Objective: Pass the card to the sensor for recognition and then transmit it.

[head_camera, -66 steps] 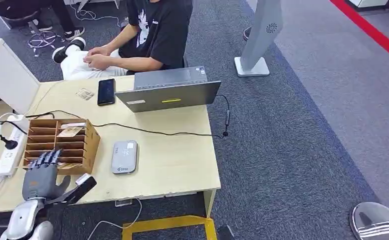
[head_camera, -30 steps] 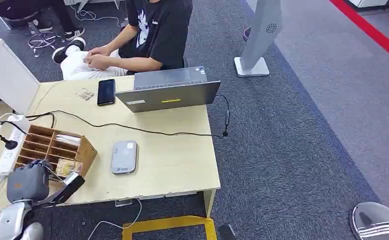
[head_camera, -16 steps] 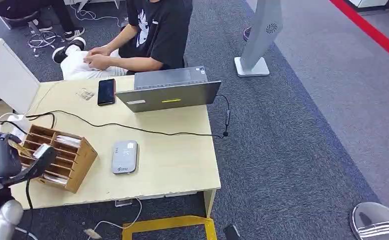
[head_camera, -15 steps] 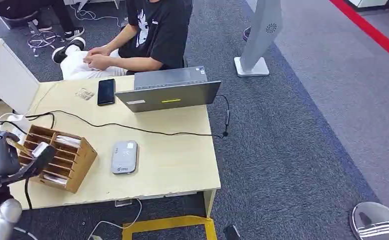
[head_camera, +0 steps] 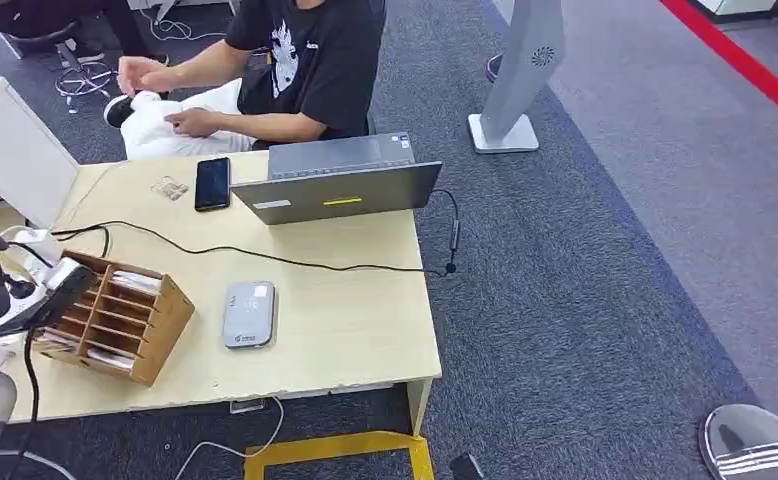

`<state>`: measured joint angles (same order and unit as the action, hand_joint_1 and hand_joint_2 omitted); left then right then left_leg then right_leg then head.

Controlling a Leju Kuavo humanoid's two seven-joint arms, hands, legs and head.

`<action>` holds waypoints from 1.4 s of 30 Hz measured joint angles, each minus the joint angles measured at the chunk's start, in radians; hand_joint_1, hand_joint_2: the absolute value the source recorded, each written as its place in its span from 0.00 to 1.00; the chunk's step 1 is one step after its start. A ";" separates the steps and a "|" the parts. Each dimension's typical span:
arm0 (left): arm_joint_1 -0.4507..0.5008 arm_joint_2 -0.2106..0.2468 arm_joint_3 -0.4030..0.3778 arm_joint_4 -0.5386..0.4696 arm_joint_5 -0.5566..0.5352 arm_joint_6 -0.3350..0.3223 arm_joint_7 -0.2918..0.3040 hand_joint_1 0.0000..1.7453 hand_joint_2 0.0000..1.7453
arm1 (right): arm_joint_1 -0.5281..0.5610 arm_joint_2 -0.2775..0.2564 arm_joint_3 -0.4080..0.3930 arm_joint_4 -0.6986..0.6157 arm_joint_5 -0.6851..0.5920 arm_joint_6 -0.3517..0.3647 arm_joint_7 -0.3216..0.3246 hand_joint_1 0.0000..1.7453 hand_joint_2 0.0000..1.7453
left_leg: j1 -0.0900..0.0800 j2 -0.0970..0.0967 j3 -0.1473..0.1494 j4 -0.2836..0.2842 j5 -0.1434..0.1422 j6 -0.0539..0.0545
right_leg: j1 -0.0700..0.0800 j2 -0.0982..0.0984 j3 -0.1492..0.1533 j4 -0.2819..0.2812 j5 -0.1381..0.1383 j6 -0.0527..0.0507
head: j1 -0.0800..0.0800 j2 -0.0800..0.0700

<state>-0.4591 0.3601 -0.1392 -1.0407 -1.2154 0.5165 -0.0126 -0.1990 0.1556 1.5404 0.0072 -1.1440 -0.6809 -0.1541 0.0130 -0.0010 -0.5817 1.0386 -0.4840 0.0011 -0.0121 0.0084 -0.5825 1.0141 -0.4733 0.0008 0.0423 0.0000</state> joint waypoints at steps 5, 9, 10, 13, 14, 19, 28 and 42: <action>-0.011 0.016 0.001 0.001 -0.034 0.004 0.024 1.00 1.00 | 0.003 -0.004 0.000 0.000 0.008 0.000 0.000 0.00 1.00 | 0.000 0.000 0.000 0.000 0.000 0.000 | 0.000 0.000 0.000 0.000 0.000 0.000 | 0.000 0.000; -0.067 0.026 0.018 0.036 -0.057 0.022 0.052 1.00 1.00 | 0.008 -0.012 0.000 0.000 0.005 0.000 0.000 0.00 1.00 | 0.000 0.000 0.000 0.000 0.000 0.000 | 0.000 0.000 0.000 0.000 0.000 0.000 | 0.000 0.000; -0.086 0.027 0.026 0.055 -0.058 0.032 0.056 1.00 1.00 | 0.010 -0.014 0.000 0.000 0.002 0.000 0.000 0.00 1.00 | 0.000 0.000 0.000 0.000 0.000 0.000 | 0.000 0.000 0.000 0.000 0.000 0.000 | 0.000 0.000; -0.122 0.026 0.039 0.095 -0.058 0.046 0.062 1.00 1.00 | 0.014 -0.020 0.000 0.000 -0.005 0.000 0.000 0.00 1.00 | 0.000 0.000 0.000 0.000 0.000 0.000 | 0.000 0.000 0.000 0.000 0.000 0.000 | 0.000 0.000; -0.130 0.023 0.043 0.110 -0.054 0.055 0.061 1.00 1.00 | 0.014 -0.022 0.000 0.000 -0.008 0.000 0.000 0.00 1.00 | 0.000 0.000 0.000 0.000 0.000 0.000 | 0.000 0.000 0.000 0.000 0.000 0.000 | 0.000 0.000; -0.164 -0.004 0.047 0.152 -0.060 0.087 0.016 1.00 1.00 | 0.016 -0.030 0.000 0.000 -0.018 0.000 -0.008 0.00 1.00 | 0.000 0.000 0.000 0.000 0.000 0.000 | 0.000 0.000 0.000 0.000 0.000 0.000 | 0.000 0.000; -0.186 -0.060 0.046 0.159 -0.081 0.088 -0.017 1.00 1.00 | 0.018 -0.039 0.000 0.000 -0.003 0.000 -0.011 0.00 1.00 | 0.000 0.001 0.000 0.001 0.000 0.000 | 0.000 0.001 0.000 0.000 0.000 0.000 | 0.000 0.000; -0.196 -0.084 0.045 0.155 -0.068 0.082 -0.018 1.00 1.00 | 0.020 -0.044 0.000 0.000 -0.003 0.000 -0.011 0.00 1.00 | 0.000 0.001 0.000 0.001 0.000 0.000 | 0.000 0.001 0.000 0.000 0.000 0.000 | 0.000 0.000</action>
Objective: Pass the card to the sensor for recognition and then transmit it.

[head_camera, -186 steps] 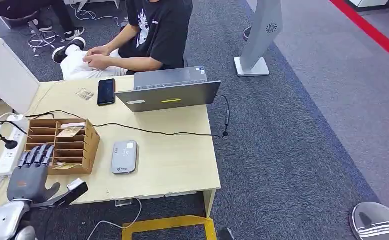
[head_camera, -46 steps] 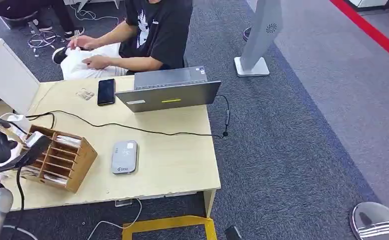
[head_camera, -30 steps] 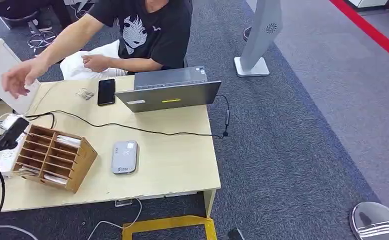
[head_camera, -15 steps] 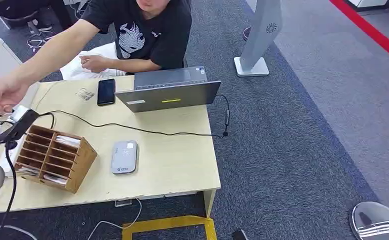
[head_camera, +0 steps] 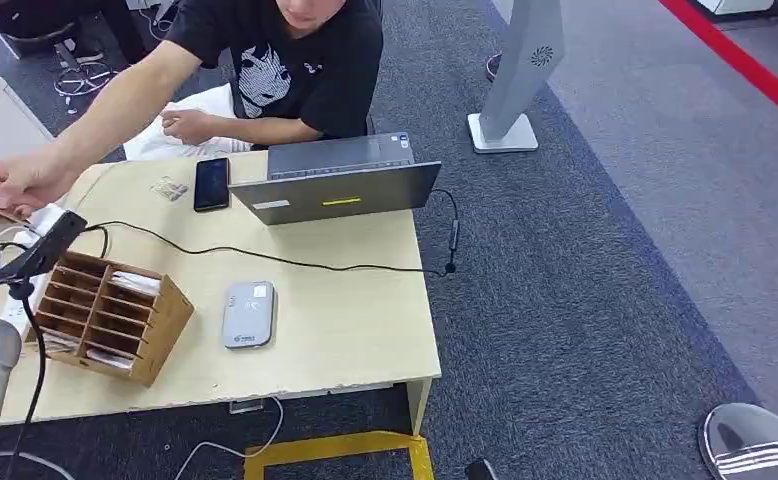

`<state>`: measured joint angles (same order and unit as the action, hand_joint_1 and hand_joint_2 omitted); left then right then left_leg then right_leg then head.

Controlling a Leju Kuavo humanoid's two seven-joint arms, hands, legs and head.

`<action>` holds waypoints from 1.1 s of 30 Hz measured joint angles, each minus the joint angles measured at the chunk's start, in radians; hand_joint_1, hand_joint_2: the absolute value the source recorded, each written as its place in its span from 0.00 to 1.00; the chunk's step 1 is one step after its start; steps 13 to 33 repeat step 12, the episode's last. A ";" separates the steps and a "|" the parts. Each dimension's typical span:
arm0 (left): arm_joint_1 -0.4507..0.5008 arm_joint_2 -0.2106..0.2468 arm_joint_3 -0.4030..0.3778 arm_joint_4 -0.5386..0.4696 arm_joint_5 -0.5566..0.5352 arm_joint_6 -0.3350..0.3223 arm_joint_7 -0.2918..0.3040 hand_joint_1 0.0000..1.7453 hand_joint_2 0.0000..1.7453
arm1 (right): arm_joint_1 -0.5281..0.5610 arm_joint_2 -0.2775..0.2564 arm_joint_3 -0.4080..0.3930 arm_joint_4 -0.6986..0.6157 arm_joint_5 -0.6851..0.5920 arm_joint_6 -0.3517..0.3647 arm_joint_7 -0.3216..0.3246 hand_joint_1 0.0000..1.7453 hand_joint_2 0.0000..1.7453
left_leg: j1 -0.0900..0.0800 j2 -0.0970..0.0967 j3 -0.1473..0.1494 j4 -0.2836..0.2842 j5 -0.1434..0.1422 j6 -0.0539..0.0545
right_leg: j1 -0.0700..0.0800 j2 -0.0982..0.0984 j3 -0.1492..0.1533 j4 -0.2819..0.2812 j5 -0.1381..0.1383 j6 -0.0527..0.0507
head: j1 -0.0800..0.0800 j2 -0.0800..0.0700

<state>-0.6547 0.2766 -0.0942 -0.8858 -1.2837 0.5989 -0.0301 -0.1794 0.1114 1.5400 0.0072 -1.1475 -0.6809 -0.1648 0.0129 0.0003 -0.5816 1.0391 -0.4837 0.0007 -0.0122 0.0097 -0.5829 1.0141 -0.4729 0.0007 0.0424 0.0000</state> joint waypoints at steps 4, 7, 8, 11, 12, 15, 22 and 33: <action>0.000 -0.002 0.000 -0.006 0.016 0.005 -0.002 0.00 1.00 | 0.000 0.000 0.000 0.000 0.004 0.000 0.002 0.00 1.00 | 0.000 0.000 0.000 0.000 0.000 0.000 | 0.000 0.000 0.000 0.000 0.000 0.000 | 0.000 0.000; 0.001 -0.005 0.000 -0.008 0.017 0.005 -0.003 0.00 1.00 | 0.000 0.000 0.000 0.000 0.010 0.000 0.004 0.00 1.00 | 0.000 -0.001 0.000 0.000 0.000 0.000 | 0.000 -0.001 0.000 0.000 0.000 0.000 | 0.000 0.000; 0.001 -0.006 0.000 -0.009 0.018 0.004 -0.003 0.00 1.00 | 0.000 0.000 0.000 0.000 0.015 0.000 0.005 0.00 1.00 | 0.000 -0.001 0.000 0.000 0.000 0.000 | 0.000 -0.001 0.000 0.000 0.000 0.000 | 0.000 0.000; 0.002 -0.009 0.000 -0.022 0.018 0.002 -0.003 0.00 1.00 | 0.000 -0.001 0.000 0.000 0.030 0.000 0.011 0.00 1.00 | 0.000 0.000 0.000 0.000 0.000 0.000 | 0.000 -0.001 0.000 0.000 0.000 0.000 | 0.000 0.000; 0.003 -0.010 0.000 -0.029 0.018 0.000 -0.005 0.00 1.00 | -0.001 -0.001 0.000 0.000 0.038 0.000 0.015 0.00 1.00 | 0.000 0.000 0.000 0.000 0.000 0.000 | 0.000 -0.001 0.000 0.000 0.000 0.000 | 0.000 0.000; 0.003 -0.010 0.000 -0.029 0.018 0.000 -0.005 0.00 1.00 | -0.001 -0.001 0.000 0.000 0.038 0.000 0.015 0.00 1.00 | 0.000 0.000 0.000 0.000 0.000 0.000 | 0.000 -0.001 0.000 0.000 0.000 0.000 | 0.000 0.000; 0.003 -0.010 0.000 -0.029 0.018 0.000 -0.005 0.00 1.00 | -0.001 -0.001 0.000 0.000 0.038 0.000 0.015 0.00 1.00 | 0.000 0.000 0.000 0.000 0.000 0.000 | 0.000 -0.001 0.000 0.000 0.000 0.000 | 0.000 0.000; 0.003 -0.010 0.000 -0.029 0.018 0.000 -0.005 0.00 1.00 | -0.001 -0.001 0.000 0.000 0.038 0.000 0.015 0.00 1.00 | 0.000 0.000 0.000 0.000 0.000 0.000 | 0.000 -0.001 0.000 0.000 0.000 0.000 | 0.000 0.000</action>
